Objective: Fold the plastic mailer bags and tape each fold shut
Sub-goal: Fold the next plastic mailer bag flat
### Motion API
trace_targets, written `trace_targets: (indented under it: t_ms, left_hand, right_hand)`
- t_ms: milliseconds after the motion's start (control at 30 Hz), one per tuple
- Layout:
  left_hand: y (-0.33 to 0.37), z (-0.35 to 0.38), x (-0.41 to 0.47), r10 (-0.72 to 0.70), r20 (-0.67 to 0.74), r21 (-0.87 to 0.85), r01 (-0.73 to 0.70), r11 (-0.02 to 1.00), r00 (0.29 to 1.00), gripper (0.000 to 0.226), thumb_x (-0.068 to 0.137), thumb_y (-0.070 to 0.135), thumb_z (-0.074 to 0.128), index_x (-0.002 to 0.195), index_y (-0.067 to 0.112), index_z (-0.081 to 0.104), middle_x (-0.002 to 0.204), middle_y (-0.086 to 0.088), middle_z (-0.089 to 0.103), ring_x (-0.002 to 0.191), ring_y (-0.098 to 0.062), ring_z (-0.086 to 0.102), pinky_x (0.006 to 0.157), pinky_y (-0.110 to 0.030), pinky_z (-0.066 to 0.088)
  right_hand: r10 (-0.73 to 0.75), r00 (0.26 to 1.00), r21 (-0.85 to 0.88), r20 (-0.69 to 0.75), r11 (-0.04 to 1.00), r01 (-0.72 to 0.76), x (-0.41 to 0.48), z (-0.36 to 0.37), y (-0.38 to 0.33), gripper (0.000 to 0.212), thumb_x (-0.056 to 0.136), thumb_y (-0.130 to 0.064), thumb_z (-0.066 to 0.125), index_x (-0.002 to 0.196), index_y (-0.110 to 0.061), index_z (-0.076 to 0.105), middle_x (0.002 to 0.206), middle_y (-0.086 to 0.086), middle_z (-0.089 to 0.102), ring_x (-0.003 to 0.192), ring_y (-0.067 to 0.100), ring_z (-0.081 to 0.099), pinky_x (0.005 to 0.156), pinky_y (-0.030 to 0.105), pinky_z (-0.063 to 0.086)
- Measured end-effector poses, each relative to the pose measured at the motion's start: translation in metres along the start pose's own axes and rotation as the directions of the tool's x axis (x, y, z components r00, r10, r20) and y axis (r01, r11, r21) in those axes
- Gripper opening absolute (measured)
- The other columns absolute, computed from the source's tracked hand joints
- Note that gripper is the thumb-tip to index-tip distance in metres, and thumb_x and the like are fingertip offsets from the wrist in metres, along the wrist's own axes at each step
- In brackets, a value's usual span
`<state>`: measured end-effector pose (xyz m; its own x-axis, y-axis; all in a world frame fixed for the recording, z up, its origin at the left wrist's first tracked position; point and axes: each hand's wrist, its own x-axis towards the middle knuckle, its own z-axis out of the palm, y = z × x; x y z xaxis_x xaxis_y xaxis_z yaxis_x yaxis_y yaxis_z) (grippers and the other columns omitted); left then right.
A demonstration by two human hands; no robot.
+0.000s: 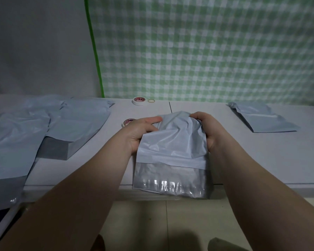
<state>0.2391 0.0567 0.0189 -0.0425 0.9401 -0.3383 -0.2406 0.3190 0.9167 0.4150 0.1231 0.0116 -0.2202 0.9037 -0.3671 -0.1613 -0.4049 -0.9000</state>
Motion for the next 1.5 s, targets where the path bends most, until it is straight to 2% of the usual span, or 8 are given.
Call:
trace_targets:
  t_ms: [300,433,667,833,1000,1233,1333,1500]
  left_hand:
    - [-0.005,-0.008,0.010,-0.019,0.001,0.033,0.019,0.999,1.000,0.056,0.085,-0.020,0.041,0.133,0.008,0.051,0.089,-0.008,0.066,0.078,-0.022,0.066,0.074,-0.033,0.055]
    - [-0.002,-0.006,0.009,-0.002,0.005,0.107,0.002,0.994,1.000,0.055,0.086,-0.021,0.039,0.134,0.005,0.050,0.086,-0.005,0.066,0.078,-0.021,0.065,0.070,-0.031,0.056]
    - [-0.008,-0.019,0.011,-0.009,-0.015,0.308,0.013,0.951,1.000,0.061,0.082,-0.020,0.048,0.137,0.006,0.048,0.122,-0.014,0.061,0.103,-0.029,0.064,0.083,-0.035,0.053]
    - [-0.008,-0.021,0.004,-0.038,-0.018,0.492,0.042,0.870,0.999,0.057,0.082,-0.015,0.056,0.132,0.013,0.053,0.122,-0.011,0.061,0.109,-0.031,0.062,0.088,-0.036,0.052]
    - [-0.007,-0.022,-0.005,-0.079,0.009,0.542,0.062,0.838,0.997,0.055,0.084,-0.011,0.058,0.131,0.018,0.054,0.122,-0.006,0.058,0.095,-0.022,0.063,0.070,-0.027,0.055]
    - [-0.010,-0.022,0.000,0.013,-0.040,0.318,0.001,0.948,0.999,0.050,0.084,-0.015,0.056,0.126,0.011,0.053,0.117,-0.007,0.053,0.097,-0.021,0.060,0.074,-0.026,0.052]
    - [-0.011,-0.019,0.007,0.072,-0.085,0.326,-0.041,0.945,0.994,0.046,0.086,-0.016,0.053,0.128,0.001,0.051,0.101,-0.005,0.053,0.093,-0.021,0.058,0.077,-0.026,0.051]
    - [-0.011,-0.018,0.016,0.169,-0.136,0.536,-0.072,0.841,0.976,0.050,0.083,-0.015,0.053,0.130,0.000,0.052,0.120,-0.015,0.058,0.107,-0.031,0.059,0.098,-0.038,0.047]
  right_hand:
    - [-0.184,0.965,-0.388,-0.184,0.916,0.101,0.016,0.004,0.007,0.018,0.080,-0.016,0.067,0.088,-0.001,0.064,0.087,0.019,0.065,0.076,0.025,0.057,0.070,0.033,0.047]
    - [-0.356,0.910,-0.658,-0.212,0.741,0.136,0.017,-0.002,0.006,0.028,0.080,-0.012,0.067,0.100,-0.020,0.048,0.078,-0.001,0.049,0.072,0.019,0.051,0.053,0.025,0.038]
    - [-0.373,0.922,-0.906,-0.102,0.417,0.068,0.004,-0.005,0.008,0.032,0.085,-0.007,0.050,0.111,-0.025,0.059,0.099,0.005,0.058,0.091,0.026,0.056,0.072,0.030,0.048]
    - [-0.195,0.972,-0.762,-0.130,0.647,0.028,0.000,-0.004,0.007,0.031,0.082,-0.012,0.064,0.111,-0.020,0.057,0.085,0.002,0.053,0.076,0.022,0.053,0.062,0.026,0.043]
    - [-0.181,0.968,-0.488,-0.173,0.870,0.076,0.002,-0.008,0.012,0.038,0.085,0.001,0.052,0.118,-0.016,0.061,0.110,0.012,0.058,0.096,0.028,0.057,0.076,0.030,0.048]
    - [-0.184,0.962,-0.469,-0.199,0.880,0.071,0.011,-0.007,0.015,0.045,0.086,0.006,0.042,0.118,-0.015,0.064,0.118,0.014,0.060,0.102,0.033,0.059,0.088,0.035,0.052]
    - [-0.311,0.935,-0.642,-0.169,0.755,0.135,0.014,-0.004,0.018,0.042,0.088,0.001,0.044,0.123,-0.015,0.062,0.114,0.011,0.064,0.094,0.030,0.061,0.086,0.036,0.052]
    - [-0.403,0.913,-0.973,-0.061,0.228,0.036,0.012,0.003,0.017,0.038,0.084,-0.002,0.043,0.118,-0.008,0.060,0.122,0.014,0.058,0.110,0.033,0.052,0.084,0.030,0.042]
